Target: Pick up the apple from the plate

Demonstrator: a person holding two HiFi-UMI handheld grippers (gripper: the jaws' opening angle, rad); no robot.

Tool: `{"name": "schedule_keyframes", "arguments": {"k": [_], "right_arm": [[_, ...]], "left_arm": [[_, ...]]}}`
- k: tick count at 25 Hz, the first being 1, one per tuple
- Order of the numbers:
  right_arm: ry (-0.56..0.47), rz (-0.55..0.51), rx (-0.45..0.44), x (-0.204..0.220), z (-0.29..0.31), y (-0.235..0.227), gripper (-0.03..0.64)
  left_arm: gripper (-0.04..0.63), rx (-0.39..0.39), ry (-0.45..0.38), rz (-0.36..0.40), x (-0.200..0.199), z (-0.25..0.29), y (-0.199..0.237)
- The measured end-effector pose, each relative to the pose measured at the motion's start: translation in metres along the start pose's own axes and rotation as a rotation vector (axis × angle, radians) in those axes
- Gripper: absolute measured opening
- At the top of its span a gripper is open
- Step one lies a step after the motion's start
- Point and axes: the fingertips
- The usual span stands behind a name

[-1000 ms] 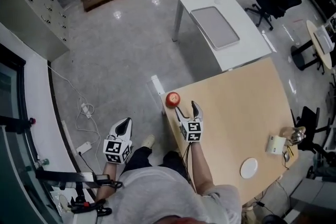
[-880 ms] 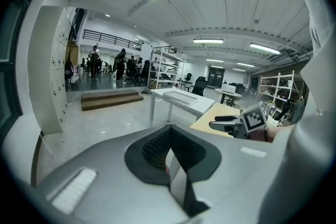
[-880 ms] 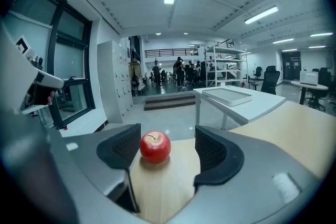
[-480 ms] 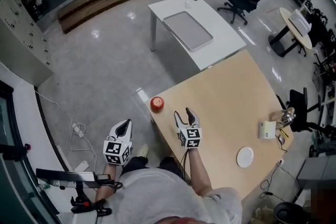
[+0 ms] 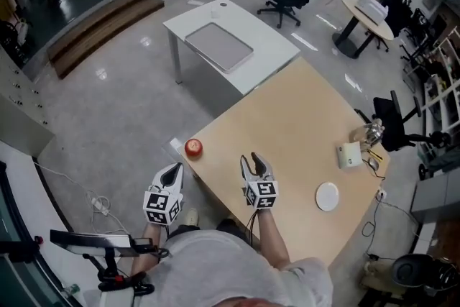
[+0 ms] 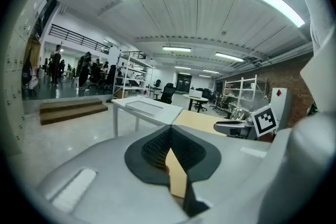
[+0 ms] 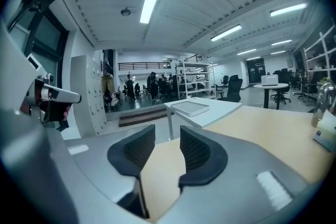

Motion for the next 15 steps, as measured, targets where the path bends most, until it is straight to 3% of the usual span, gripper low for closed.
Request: {"name": "schedule_keyframes", "arguments": {"k": [15], "right_arm": [[-0.056, 0.107, 0.297, 0.005, -0.093, -0.101, 0.059]], "left_arm": [[0.020, 0.315, 0.030, 0.083, -0.011, 0.087, -0.082]]}}
Point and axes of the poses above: the fingertips, and each gripper's own axes: z forward along the fingers, y to its left, x out of its underside, and after that the axes turned 14 degrees about x, right-handed
